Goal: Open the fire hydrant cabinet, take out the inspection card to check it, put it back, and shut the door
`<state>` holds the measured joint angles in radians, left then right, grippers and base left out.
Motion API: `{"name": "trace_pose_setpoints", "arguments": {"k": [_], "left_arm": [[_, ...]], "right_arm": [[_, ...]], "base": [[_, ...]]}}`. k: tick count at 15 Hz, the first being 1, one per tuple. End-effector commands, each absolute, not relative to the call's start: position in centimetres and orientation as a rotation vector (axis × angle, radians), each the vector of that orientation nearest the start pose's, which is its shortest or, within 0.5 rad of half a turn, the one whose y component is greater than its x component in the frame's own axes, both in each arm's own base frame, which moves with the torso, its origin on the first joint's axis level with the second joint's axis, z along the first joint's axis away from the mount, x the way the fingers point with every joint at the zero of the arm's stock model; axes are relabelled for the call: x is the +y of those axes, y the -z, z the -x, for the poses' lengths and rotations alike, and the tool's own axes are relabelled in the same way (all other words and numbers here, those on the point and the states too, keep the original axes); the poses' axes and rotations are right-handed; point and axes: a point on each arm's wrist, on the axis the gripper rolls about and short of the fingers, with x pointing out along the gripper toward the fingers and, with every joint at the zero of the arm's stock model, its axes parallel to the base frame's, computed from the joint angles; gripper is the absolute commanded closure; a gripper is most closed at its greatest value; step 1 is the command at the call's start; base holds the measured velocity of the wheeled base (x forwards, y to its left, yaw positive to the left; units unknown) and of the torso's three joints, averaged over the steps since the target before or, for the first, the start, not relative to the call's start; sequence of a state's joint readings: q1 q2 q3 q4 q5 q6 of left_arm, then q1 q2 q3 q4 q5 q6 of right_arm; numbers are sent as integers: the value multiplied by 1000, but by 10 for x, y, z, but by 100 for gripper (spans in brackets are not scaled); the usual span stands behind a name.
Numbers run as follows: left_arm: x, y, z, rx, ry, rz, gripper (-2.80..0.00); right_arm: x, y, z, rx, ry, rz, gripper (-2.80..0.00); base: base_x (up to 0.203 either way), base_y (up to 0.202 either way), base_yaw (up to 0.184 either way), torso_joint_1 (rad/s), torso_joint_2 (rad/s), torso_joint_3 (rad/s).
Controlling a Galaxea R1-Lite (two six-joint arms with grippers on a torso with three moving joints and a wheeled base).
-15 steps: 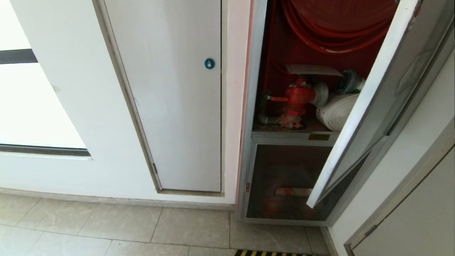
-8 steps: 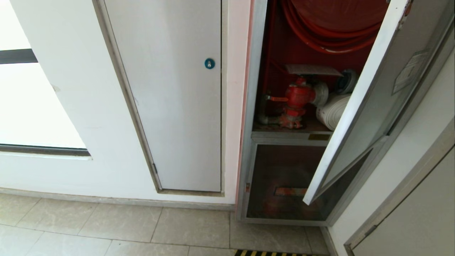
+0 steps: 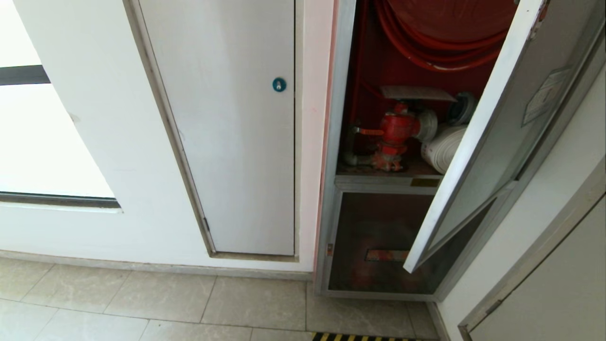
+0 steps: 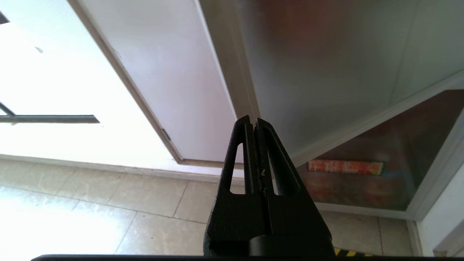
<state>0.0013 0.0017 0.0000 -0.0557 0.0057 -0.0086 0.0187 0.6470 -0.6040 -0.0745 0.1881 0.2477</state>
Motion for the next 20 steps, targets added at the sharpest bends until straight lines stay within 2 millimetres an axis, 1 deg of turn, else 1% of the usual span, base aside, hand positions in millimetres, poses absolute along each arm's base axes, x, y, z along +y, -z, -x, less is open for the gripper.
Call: {"name": "trace_pose_setpoints", "arguments": {"k": [1,4,5,8,10,14,18,20], "left_arm": [[0,-76,21,-34,-8,9,0],[0,-76,21,-34,-8,9,0],[0,-76,21,-34,-8,9,0],[0,-76,21,-34,-8,9,0],[0,-76,21,-34,-8,8,0],[0,-76,21,-34,-8,8,0],[0,-76,21,-35,-8,8,0],[0,-76,21,-34,-8,9,0]], "right_arm": [[5,-249,-24,-56,-227,-240,0],[4,-240,-2,-73,-231,-236,0],[4,-237,3,-68,-231,-236,0],[5,-229,0,-41,-251,-235,0],[6,-230,-7,-17,-277,-238,0],[8,-238,-48,37,-357,-250,0],[10,-242,-100,70,-376,-256,0],[12,-242,-122,70,-385,-256,0]], "base": [[0,0,0,0,0,0],[0,0,0,0,0,0],[0,0,0,0,0,0],[0,0,0,0,0,0],[0,0,0,0,0,0],[0,0,0,0,0,0],[0,0,0,0,0,0],[0,0,0,0,0,0]]}}
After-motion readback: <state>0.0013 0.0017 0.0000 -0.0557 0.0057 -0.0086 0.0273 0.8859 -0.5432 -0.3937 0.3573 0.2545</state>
